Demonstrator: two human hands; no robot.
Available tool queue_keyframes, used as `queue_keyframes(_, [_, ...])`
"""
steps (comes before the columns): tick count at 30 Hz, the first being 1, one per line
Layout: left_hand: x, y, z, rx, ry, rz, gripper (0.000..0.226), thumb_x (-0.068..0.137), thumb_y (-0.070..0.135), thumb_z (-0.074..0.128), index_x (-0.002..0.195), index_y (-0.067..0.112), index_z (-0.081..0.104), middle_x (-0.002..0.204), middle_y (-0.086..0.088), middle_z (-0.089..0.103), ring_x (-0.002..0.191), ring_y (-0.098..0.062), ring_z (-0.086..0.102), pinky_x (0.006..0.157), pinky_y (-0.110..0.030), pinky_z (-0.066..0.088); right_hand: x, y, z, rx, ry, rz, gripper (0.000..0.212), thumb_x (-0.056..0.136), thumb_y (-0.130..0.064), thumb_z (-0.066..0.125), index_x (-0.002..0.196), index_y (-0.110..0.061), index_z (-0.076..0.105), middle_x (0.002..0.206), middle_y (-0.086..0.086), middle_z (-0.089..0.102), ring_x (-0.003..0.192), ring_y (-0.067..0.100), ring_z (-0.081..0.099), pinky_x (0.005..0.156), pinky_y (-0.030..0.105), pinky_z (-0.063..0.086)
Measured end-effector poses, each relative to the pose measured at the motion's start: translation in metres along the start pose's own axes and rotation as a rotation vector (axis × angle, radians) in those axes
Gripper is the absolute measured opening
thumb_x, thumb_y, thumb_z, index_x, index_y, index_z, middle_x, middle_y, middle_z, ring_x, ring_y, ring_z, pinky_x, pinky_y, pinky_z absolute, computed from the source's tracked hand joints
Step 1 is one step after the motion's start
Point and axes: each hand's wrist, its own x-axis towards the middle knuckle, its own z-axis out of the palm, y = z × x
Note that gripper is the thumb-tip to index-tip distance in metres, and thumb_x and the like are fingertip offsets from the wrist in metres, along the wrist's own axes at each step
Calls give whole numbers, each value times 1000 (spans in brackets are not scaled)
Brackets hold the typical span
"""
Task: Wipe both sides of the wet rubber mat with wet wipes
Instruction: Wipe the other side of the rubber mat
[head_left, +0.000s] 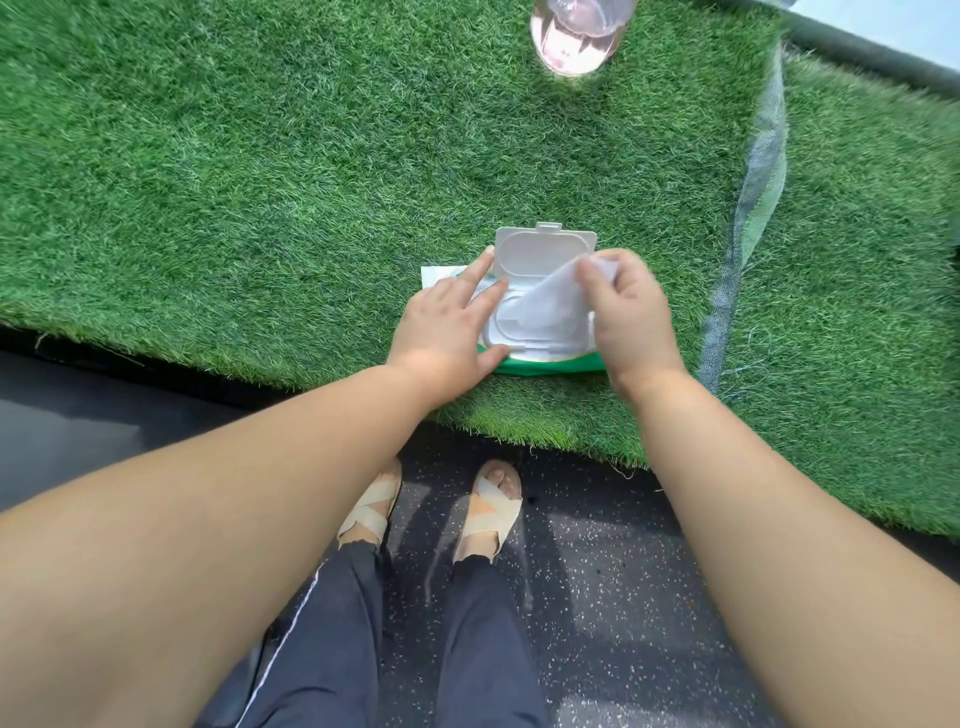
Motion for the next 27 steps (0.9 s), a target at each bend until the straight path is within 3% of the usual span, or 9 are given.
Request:
queue_keyframes(2, [0,0,0,-7,-2,-7,71,90,55,47,150,28,19,159,6,-4,139,-20,21,110,-36,20,5,-1,-10,278,217,107,13,96,-18,47,84,-22,49,79,-1,52,72,12,48,72,28,40])
queue_keyframes(4, [0,0,0,-18,-2,-11,71,90,55,48,149,29,19,159,6,-3,139,-20,21,110,-37,19,7,2,-20,262,363,146,5,97,-20,43,94,-22,46,84,0,50,79,16,48,78,32,38])
queue_keyframes(7, [-1,1,-1,-23,-10,-6,71,89,55,49,149,29,21,159,7,-3,140,-20,20,110,-37,19,-3,12,-23,-41,142,79,28,89,-36,56,114,-33,45,112,-5,50,104,13,48,91,28,36])
queue_keyframes(10, [0,1,-2,-27,-25,-8,71,89,54,51,148,28,23,159,7,-1,140,-20,20,110,-38,19,-6,20,-22,-561,-106,-160,55,70,-40,77,118,-23,56,114,0,48,109,15,45,96,25,33])
queue_keyframes(14, [0,3,-2,-59,0,-21,75,87,51,57,148,28,21,159,6,6,139,-20,24,110,-39,21,-4,18,-25,-847,-108,-90,26,77,-33,73,95,-20,58,105,2,56,96,20,51,76,27,35])
queue_keyframes(16, [0,4,-1,-93,22,-29,78,85,49,60,148,29,19,158,6,10,138,-20,26,110,-38,22,-5,11,-26,-675,-154,36,17,81,-31,69,81,-22,55,90,-2,57,77,16,51,63,25,32])
queue_keyframes(21, [-4,5,-6,-260,133,-12,78,77,34,73,139,16,30,146,1,38,122,-26,47,101,-39,33,-9,-21,-29,525,-14,241,16,79,4,46,86,-10,51,88,8,60,72,21,66,65,34,54])
queue_keyframes(24, [-12,5,-15,-449,191,64,79,76,32,74,134,15,24,134,-3,52,116,-28,55,97,-43,41,-8,-20,-43,331,255,243,26,82,7,41,87,-18,45,89,2,53,73,16,56,61,33,48])
queue_keyframes(27, [-23,4,-20,-413,158,182,62,78,47,50,133,26,28,122,-1,60,116,-27,52,99,-47,40,-13,-6,-54,14,198,232,7,88,-22,51,84,-27,53,87,-4,54,73,13,52,55,28,43])
